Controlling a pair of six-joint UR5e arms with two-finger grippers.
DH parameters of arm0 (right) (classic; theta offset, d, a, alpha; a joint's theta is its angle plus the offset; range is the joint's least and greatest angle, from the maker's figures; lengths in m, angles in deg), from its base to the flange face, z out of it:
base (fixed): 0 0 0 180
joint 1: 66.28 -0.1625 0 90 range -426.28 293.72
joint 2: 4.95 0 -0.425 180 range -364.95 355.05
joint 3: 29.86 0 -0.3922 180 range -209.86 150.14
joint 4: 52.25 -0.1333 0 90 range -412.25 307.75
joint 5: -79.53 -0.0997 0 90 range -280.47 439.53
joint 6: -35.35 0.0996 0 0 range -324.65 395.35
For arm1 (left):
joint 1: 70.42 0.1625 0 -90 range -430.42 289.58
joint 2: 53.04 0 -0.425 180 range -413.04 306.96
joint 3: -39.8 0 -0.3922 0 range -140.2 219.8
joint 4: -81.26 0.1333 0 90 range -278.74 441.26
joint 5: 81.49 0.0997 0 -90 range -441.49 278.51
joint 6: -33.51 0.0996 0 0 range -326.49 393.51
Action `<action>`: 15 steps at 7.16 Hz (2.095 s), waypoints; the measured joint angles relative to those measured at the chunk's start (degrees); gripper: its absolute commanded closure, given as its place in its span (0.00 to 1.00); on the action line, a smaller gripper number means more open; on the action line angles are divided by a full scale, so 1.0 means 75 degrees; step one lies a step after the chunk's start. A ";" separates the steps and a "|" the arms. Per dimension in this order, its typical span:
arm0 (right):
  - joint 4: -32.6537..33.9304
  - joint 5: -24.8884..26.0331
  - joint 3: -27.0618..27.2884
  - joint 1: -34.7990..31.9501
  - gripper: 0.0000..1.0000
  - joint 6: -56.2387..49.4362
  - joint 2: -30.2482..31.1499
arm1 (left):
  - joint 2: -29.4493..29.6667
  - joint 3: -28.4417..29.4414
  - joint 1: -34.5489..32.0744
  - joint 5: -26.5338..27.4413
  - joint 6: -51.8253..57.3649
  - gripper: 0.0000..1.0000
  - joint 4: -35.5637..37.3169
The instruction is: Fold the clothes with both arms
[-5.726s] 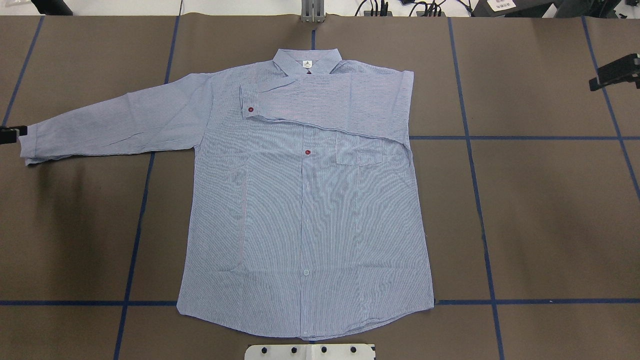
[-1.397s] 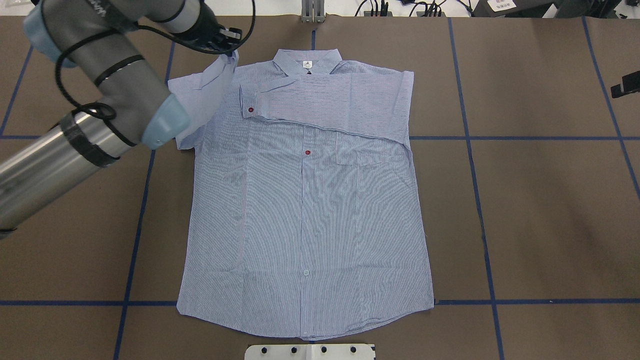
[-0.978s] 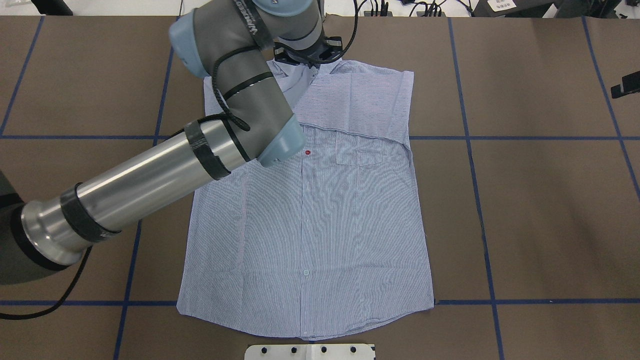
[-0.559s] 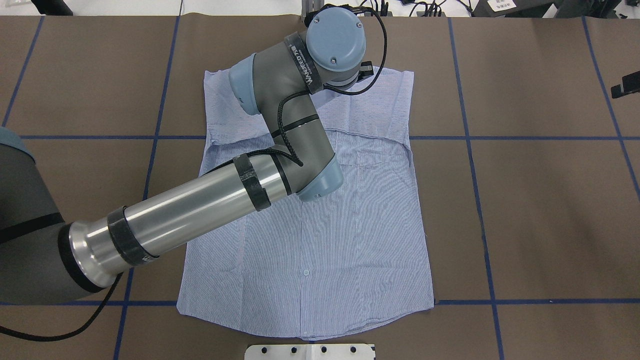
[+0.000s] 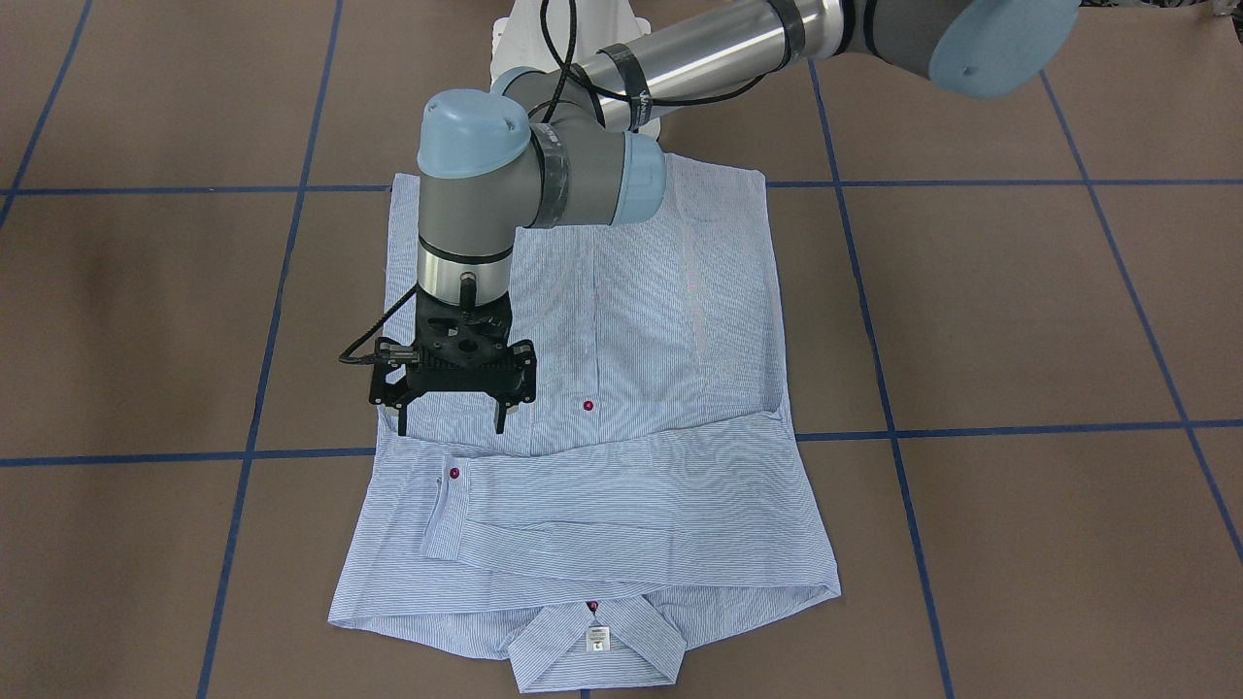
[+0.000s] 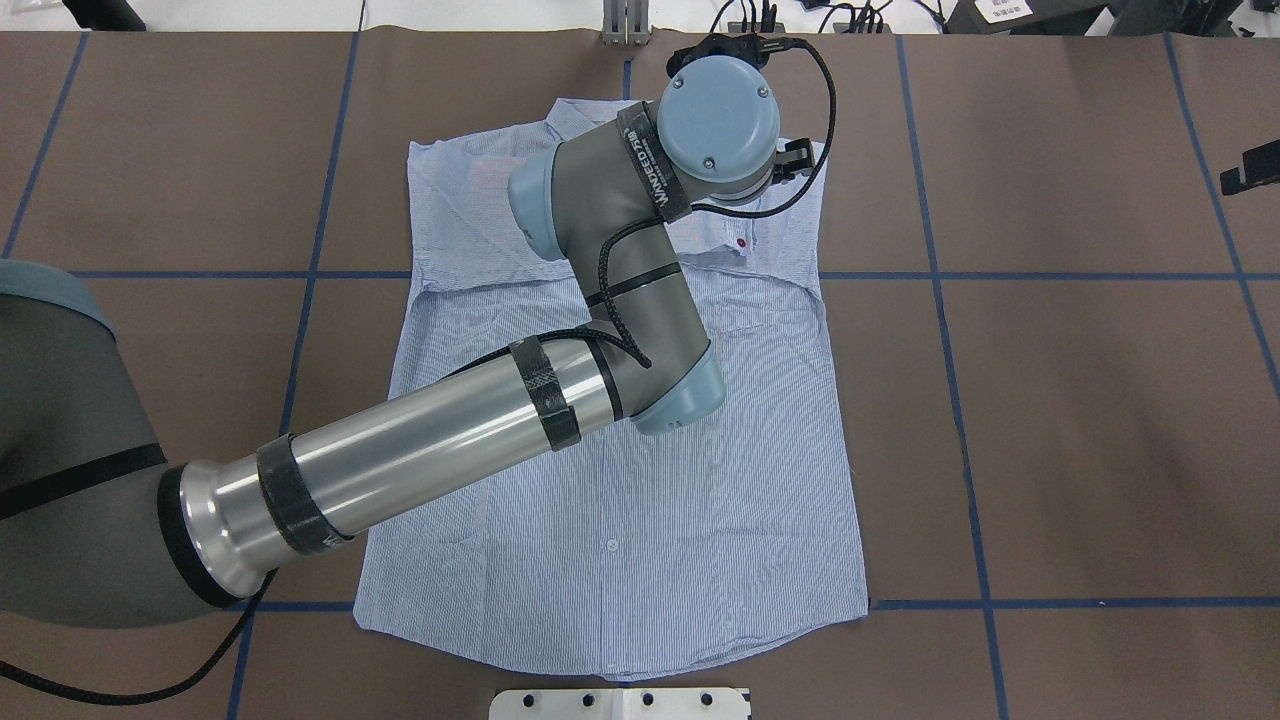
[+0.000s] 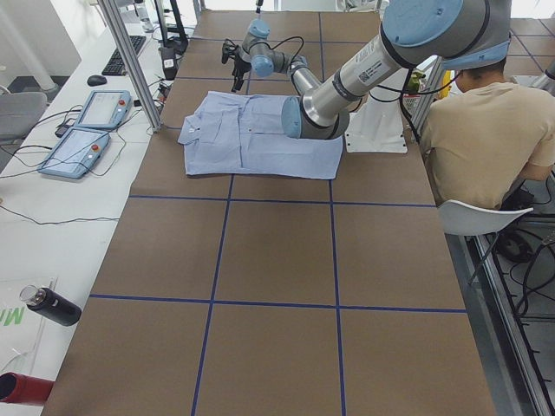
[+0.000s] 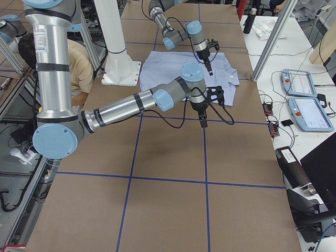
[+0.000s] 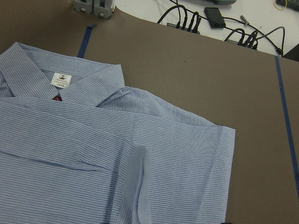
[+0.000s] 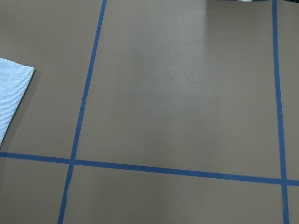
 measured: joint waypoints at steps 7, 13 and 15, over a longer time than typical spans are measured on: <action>-0.1410 0.3565 0.1778 0.4621 0.00 0.6125 -0.0125 | -0.5524 -0.7017 -0.0129 -0.0298 0.2566 0.00 0.1035; 0.0776 0.7205 0.2913 0.8505 0.00 0.8610 -0.0140 | -0.9854 -0.8777 0.2195 0.1368 0.0000 0.00 -0.1402; 0.0787 0.7304 0.2926 0.8567 0.00 0.8659 -0.0146 | -1.0028 -0.8336 0.3063 0.2011 -0.0836 0.39 -0.1568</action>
